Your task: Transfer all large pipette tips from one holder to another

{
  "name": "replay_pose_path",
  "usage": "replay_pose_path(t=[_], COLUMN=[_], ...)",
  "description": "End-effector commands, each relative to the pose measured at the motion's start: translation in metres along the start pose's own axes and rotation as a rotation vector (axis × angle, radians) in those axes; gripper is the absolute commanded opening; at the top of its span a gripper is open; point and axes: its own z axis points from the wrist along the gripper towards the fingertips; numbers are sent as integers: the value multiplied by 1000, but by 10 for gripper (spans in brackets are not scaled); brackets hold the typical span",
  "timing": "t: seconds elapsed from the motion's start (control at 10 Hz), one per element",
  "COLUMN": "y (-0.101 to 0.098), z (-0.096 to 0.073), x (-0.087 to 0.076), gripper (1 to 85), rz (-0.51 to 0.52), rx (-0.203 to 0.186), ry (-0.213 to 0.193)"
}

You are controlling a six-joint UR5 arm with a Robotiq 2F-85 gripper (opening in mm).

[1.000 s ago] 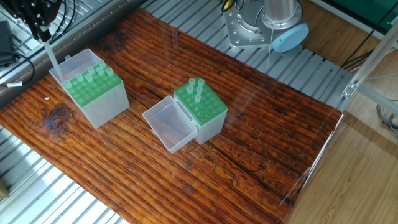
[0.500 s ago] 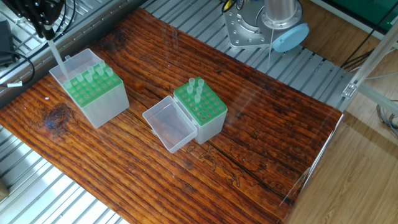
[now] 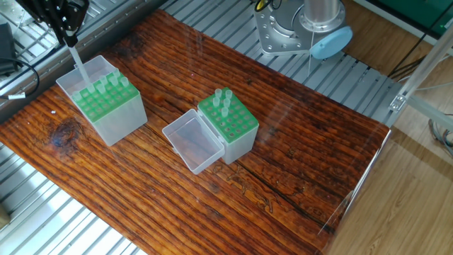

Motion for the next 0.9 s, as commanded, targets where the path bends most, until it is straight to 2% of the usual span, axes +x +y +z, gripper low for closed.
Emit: replay_pose_path(t=[0.0, 0.3, 0.8], y=[-4, -5, -9], z=[5, 8, 16], x=[-5, -9, -13], gripper=[10, 10, 10], rz=[-7, -12, -18], rx=[3, -6, 3], ry=[-7, -7, -10])
